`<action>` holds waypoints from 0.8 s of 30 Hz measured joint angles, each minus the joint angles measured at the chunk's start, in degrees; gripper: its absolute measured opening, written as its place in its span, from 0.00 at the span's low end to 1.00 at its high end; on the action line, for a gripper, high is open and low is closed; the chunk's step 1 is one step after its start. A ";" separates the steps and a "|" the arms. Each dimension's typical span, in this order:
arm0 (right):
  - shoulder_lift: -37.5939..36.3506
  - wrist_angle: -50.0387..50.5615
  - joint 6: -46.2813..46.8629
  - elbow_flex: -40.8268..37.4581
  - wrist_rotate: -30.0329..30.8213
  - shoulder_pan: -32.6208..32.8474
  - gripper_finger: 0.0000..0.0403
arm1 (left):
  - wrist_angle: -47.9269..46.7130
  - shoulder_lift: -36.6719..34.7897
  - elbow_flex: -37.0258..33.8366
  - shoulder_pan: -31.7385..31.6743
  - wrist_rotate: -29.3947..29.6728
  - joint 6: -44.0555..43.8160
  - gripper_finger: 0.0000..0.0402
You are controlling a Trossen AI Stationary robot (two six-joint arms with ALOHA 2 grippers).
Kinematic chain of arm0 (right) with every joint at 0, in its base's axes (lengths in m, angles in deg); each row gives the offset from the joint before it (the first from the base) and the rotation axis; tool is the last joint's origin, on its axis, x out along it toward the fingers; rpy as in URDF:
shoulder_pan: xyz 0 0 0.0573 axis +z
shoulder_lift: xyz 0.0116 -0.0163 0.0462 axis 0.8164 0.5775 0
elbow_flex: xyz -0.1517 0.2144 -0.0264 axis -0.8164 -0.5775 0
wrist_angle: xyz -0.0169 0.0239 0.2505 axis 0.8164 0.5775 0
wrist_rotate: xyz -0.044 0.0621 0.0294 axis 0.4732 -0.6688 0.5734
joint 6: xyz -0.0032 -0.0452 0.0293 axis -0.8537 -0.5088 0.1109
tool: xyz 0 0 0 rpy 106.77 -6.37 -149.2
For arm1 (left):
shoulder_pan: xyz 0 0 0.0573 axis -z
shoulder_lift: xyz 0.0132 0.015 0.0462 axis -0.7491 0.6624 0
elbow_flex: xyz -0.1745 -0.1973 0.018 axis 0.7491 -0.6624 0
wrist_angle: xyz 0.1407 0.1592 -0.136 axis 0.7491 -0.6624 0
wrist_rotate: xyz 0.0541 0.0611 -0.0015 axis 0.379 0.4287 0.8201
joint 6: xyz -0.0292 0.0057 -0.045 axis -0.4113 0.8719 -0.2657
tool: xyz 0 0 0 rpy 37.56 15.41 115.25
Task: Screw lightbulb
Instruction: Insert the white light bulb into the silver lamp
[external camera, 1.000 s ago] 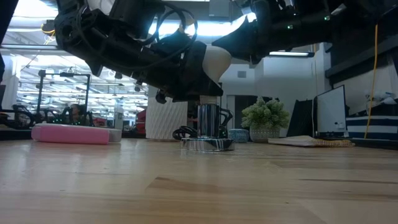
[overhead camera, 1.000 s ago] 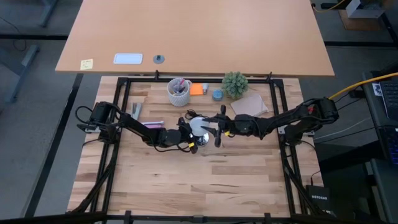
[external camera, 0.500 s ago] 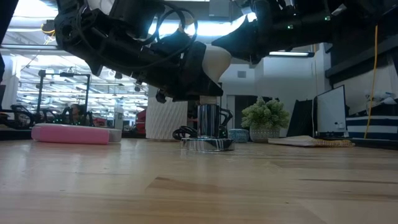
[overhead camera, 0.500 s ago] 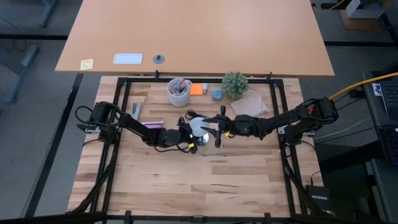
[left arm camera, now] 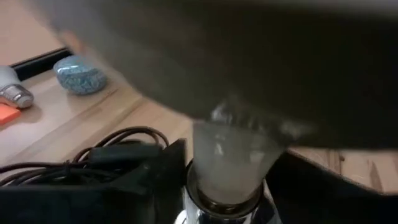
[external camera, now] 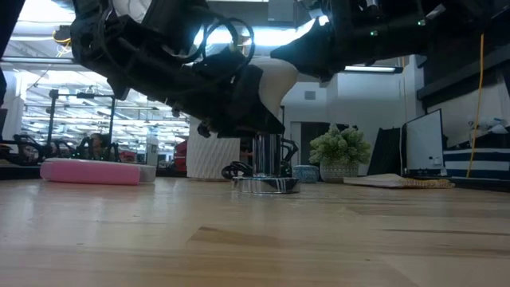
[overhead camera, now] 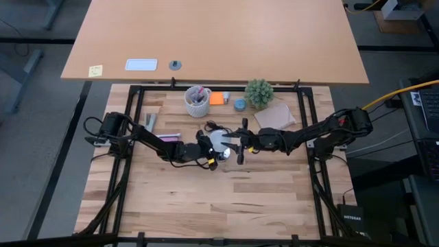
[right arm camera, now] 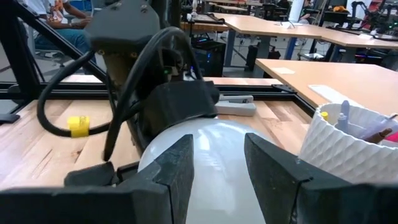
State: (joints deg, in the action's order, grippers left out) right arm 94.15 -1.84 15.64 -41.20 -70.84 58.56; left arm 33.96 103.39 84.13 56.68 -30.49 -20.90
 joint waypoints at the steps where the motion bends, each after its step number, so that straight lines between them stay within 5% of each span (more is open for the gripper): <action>1: 0.00 -0.02 0.01 0.00 -0.15 -0.03 0.37 | -0.07 0.02 0.02 0.00 0.05 0.05 0.53; 24: -0.02 -0.03 1.23 -0.02 -0.40 -0.09 0.37 | -1.47 -1.02 -0.07 2.54 1.09 -0.14 0.49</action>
State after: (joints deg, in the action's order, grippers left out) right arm 94.13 -1.87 16.88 -41.22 -71.24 58.47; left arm 32.50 102.37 84.07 59.22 -29.39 -21.05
